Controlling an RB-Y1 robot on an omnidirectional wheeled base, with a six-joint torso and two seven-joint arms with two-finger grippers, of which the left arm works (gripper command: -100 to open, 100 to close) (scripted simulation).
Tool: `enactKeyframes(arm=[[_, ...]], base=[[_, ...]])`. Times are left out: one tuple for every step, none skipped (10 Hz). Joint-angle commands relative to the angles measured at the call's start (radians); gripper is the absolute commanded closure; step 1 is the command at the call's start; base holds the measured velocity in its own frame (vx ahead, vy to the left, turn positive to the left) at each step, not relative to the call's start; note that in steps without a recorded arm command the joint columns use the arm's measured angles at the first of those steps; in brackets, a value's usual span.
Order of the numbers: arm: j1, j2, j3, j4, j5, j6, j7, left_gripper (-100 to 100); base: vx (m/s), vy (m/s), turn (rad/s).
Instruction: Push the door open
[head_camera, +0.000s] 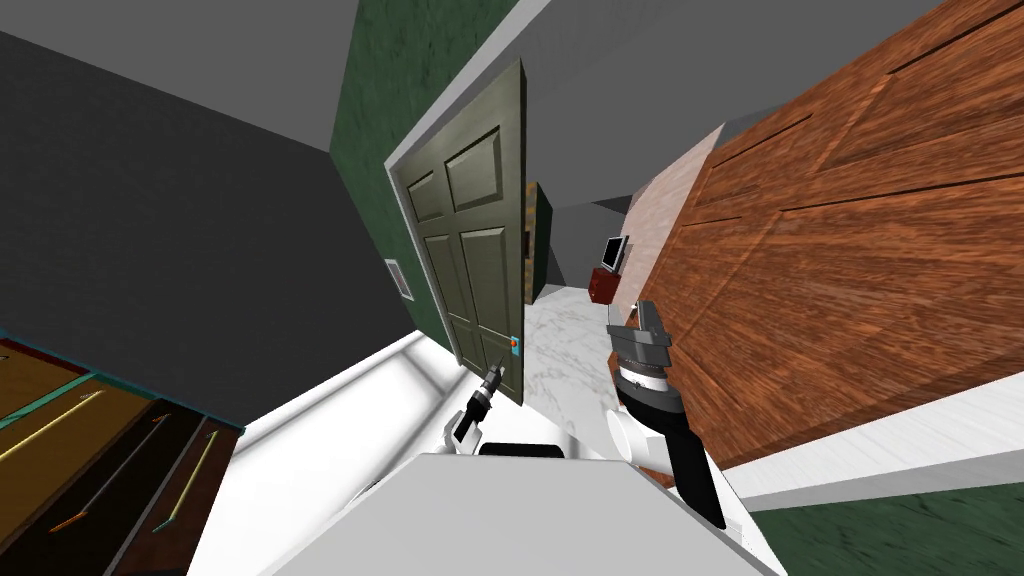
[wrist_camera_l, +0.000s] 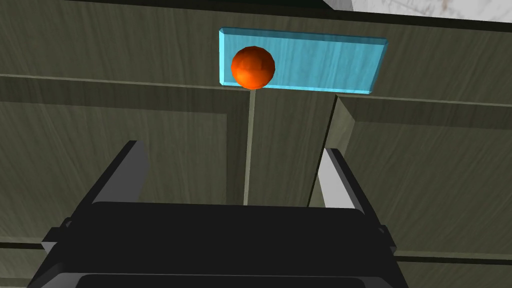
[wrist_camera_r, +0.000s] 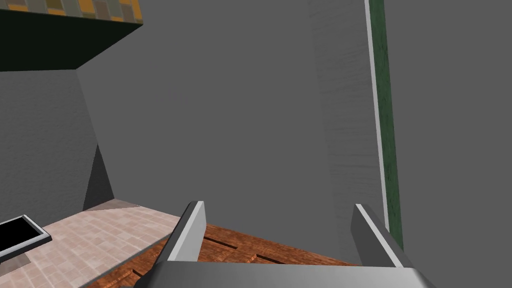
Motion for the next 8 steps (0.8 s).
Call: enactKeyframes(arm=[[-0.001,-0.003,0.004,0.004,0.001,-0.002,-0.005,-100],[-0.001,-0.006,0.007,0.008,0.003,-0.003,-0.009,-100],[-0.001,-0.009,0.01,0.012,0.004,-0.005,-0.013,-100],[-0.001,-0.013,0.013,0.016,0.005,-0.006,-0.017,-100],[-0.001,-0.016,0.016,0.019,0.006,-0.007,-0.02,-100],[-0.001,-0.02,0.019,0.022,0.007,-0.008,-0.023,-100],[-0.001,-0.023,0.022,0.026,0.008,-0.01,-0.026,-100],[0.0,-0.021,0.02,0.022,0.008,-0.008,-0.024,-100]], base=[[0.189,-0.057,-0.033],[0.193,-0.071,-0.033],[0.184,-0.072,-0.042],[0.222,-0.087,-0.039],[0.23,-0.091,-0.035],[0.167,-0.077,-0.027],[0.144,-0.074,-0.03],[0.06,-0.031,0.012]])
